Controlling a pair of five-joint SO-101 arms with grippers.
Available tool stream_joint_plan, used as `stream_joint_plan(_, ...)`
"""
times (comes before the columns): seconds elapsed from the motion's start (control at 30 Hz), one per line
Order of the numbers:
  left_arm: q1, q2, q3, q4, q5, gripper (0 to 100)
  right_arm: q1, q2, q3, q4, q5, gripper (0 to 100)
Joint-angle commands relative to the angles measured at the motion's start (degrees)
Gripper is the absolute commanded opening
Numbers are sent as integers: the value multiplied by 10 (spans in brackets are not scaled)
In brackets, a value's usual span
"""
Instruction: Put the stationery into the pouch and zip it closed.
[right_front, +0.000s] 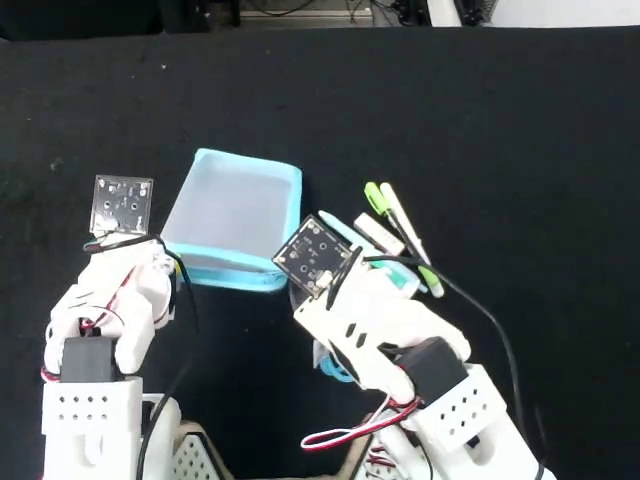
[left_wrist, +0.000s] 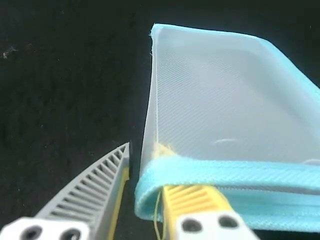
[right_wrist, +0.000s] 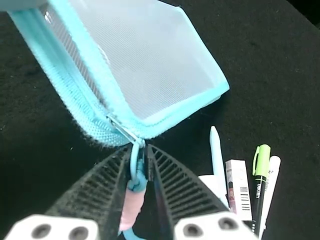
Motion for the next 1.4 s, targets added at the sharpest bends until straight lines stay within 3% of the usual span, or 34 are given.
stream_joint_plan(0.0,-7,-4,-2,-16,-4,77,-1,-12,-28,-2,-4,12)
stream_joint_plan(0.2,-7,-6,24,-55,0,70,-1,-13,-28,-2,-4,12)
stream_joint_plan(0.27,-6,-6,13,-49,1,26,-1,-13,-28,-2,-3,12)
stream_joint_plan(0.37,-6,-6,-39,6,1,27,0,-7,-42,10,-1,12)
stream_joint_plan(0.53,-7,0,-176,130,0,30,0,43,-169,134,0,11)
stream_joint_plan(0.63,-7,0,-244,194,-3,30,-1,82,-209,141,0,11)
stream_joint_plan(0.77,-7,15,-278,215,-10,30,-3,124,-256,143,0,11)
stream_joint_plan(0.93,-7,128,-342,231,-33,30,-1,169,-311,145,0,11)
stream_joint_plan(1.2,-7,394,-588,371,-33,35,-1,230,-378,175,20,14)
stream_joint_plan(1.37,-9,506,-697,424,-32,131,-1,237,-405,210,36,15)
